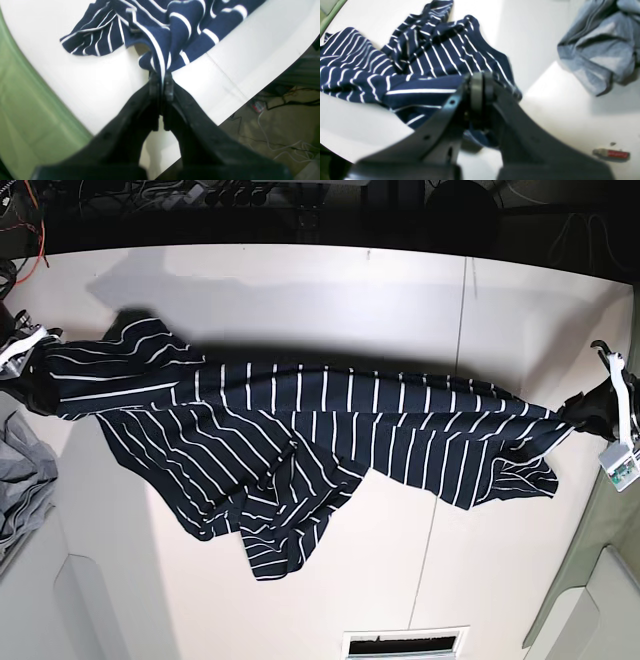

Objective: Layout the t-shirt on the table in an organized manner, then fold the t-shirt properly
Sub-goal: 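Lower the stretched shirt onto the table with both grippers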

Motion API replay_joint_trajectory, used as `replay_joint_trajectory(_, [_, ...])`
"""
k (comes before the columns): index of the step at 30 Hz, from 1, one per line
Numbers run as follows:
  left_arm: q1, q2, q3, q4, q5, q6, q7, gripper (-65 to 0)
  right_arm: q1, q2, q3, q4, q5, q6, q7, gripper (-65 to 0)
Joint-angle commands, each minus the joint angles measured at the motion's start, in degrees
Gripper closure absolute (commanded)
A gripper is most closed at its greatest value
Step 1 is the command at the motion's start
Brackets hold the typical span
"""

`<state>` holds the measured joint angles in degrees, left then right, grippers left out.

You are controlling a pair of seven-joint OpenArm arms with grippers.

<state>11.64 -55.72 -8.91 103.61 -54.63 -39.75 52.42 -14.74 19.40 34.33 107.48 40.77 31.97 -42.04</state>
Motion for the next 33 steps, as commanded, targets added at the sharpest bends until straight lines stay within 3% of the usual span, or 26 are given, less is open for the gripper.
replay_joint_trajectory(1, [-0.09,-1.38,-0.20,0.61,-0.39,-0.25,-1.40,0.0,0.13,0.90,-0.72,-0.57,-0.17,0.35,1.31,0.0])
replay_joint_trajectory(3, [0.61,-1.01,0.83,0.57,0.13,-0.25,-2.23,0.0,0.13,0.90,-3.21,-3.52,-1.70,0.35,1.38,0.0])
replay_joint_trajectory(6, [0.92,1.11,1.97,0.52,3.39,-0.25,-3.17,0.0,0.13,0.90,-6.97,-7.85,-3.37,0.33,3.65,-27.9])
replay_joint_trajectory(8, [0.92,2.95,2.14,0.52,4.98,-0.25,-3.39,0.0,0.13,0.90,-8.46,-9.55,-3.96,0.17,5.92,-36.2])
replay_joint_trajectory(14, [1.53,4.44,2.14,0.48,6.27,-0.25,-3.30,0.0,0.42,0.90,-6.91,-9.55,-4.61,0.13,6.03,-36.2])
replay_joint_trajectory(20, [1.86,4.46,2.14,0.46,5.64,-0.25,-3.56,0.0,0.39,0.90,-5.79,-10.91,-13.90,-3.54,6.03,-36.0])
replay_joint_trajectory(33, [1.86,4.48,2.14,0.46,4.04,-0.25,-3.76,0.0,5.42,0.90,-5.79,-30.03,-10.75,-3.02,10.14,-36.0])
